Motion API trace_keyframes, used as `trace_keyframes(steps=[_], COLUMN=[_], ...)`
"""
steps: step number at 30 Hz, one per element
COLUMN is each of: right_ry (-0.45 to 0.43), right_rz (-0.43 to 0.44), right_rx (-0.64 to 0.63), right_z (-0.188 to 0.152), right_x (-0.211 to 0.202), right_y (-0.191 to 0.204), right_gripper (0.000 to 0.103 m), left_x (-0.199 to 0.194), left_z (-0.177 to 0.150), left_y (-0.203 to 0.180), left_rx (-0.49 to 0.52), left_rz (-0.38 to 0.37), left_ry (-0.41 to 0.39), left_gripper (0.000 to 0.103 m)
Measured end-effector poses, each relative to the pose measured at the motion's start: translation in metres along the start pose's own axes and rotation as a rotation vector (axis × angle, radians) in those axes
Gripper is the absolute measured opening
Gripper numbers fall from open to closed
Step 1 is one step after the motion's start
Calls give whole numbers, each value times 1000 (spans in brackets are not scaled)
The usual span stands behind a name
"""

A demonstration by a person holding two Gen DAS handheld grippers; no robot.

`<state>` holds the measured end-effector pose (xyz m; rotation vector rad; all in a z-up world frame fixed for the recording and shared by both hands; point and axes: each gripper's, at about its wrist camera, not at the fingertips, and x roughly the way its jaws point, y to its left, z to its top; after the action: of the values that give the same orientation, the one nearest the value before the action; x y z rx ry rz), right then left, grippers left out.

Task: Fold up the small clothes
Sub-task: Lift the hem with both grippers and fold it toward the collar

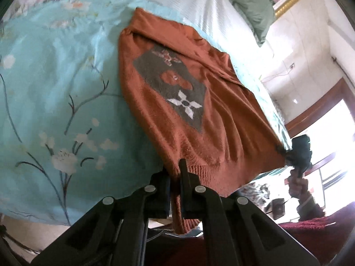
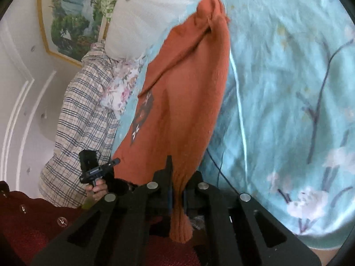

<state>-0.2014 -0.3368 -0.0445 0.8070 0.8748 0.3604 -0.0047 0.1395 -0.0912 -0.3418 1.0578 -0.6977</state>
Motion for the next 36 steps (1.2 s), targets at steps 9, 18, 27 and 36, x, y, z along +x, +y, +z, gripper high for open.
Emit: trace_keyframes(steps=[9, 18, 27, 36], right_ry=[28, -77, -150, -299], right_rz=[-21, 143, 253, 219], right_rx=[-36, -15, -51, -113], right_z=[-3, -14, 20, 133], right_x=[9, -23, -28, -26], right_y=[6, 13, 39, 64], right_gripper=[13, 8, 8, 8], left_x=[39, -9, -45, -51], left_z=[-5, -11, 14, 93], left_y=[-1, -14, -25, -49], left_rx=[-12, 31, -10, 51], left_rz=[4, -20, -125, -142], left_ry=[127, -70, -227, -355], left_gripper=[34, 3, 3, 4])
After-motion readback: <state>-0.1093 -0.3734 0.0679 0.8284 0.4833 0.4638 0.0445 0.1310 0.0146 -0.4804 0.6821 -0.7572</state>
